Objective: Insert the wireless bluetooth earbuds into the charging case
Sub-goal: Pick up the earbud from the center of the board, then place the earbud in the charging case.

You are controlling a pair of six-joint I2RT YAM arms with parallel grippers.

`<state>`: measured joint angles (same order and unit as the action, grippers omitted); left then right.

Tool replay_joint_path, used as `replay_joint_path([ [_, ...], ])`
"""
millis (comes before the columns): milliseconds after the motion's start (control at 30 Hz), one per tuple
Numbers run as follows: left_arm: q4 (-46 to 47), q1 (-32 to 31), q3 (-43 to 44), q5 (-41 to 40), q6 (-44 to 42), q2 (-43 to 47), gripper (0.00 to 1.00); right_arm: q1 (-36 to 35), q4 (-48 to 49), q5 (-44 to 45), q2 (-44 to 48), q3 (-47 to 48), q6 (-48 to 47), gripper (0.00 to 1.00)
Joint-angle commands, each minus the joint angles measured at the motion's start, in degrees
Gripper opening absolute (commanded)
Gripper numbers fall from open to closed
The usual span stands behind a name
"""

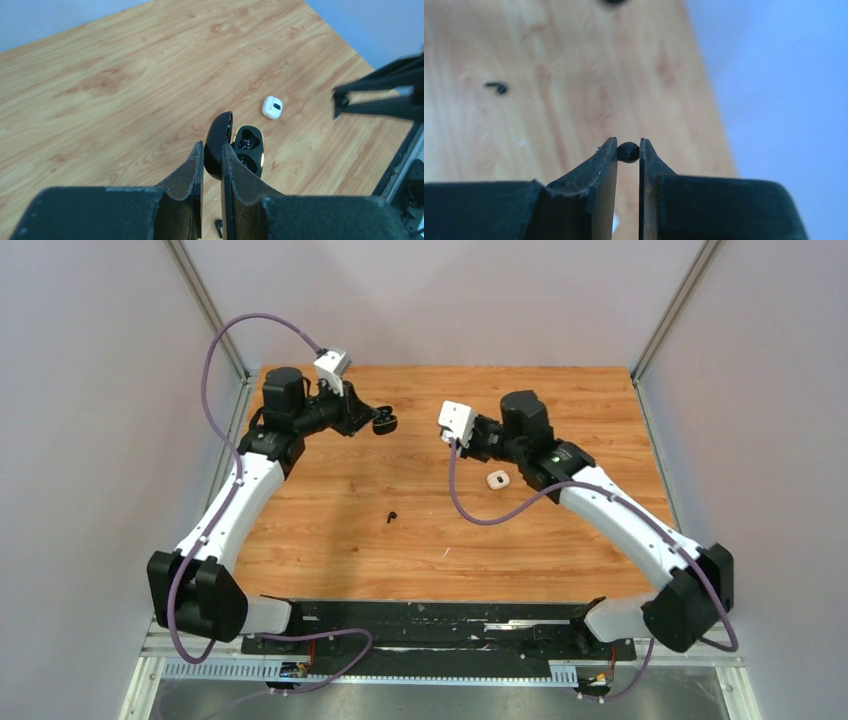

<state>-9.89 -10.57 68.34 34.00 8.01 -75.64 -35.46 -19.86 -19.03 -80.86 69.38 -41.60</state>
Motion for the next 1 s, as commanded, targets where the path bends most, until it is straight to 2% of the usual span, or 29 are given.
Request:
replay_joint_path([
  [0,0.48,-3.82,5.64,0.6,-1.8,-2.13,0.0,-0.22,9.95,-0.93,6.2,2.7,-11.19,0.0],
  [67,0.49,-5.67,7.16,1.67,-1.47,-3.3,0.0,-0.18,14.41,-4.0,8.9,1.74,-14.8,0.0],
  [200,2.01,-8.4,8.79,4.92,-1.12,-4.42,0.0,-1.85,29.63,-8.11,13.79,-5.6,-22.13,0.0],
  [267,2.74,-9.33,9.36,6.94,-0.92,-4.59,0.0,-2.95,33.2,-8.68,14.58,-8.01,-25.7,0.0],
  [667,1.96,-12.22,9.9,11.92,-4.06,-2.5,0.0,-5.17,27.27,-6.59,12.42,-5.18,-28.88,0.0],
  [967,6.59,-12.28,6.32,14.05,-4.61,0.51,0.0,-5.45,24.29,-6.68,12.92,-5.7,-28.98,0.0],
])
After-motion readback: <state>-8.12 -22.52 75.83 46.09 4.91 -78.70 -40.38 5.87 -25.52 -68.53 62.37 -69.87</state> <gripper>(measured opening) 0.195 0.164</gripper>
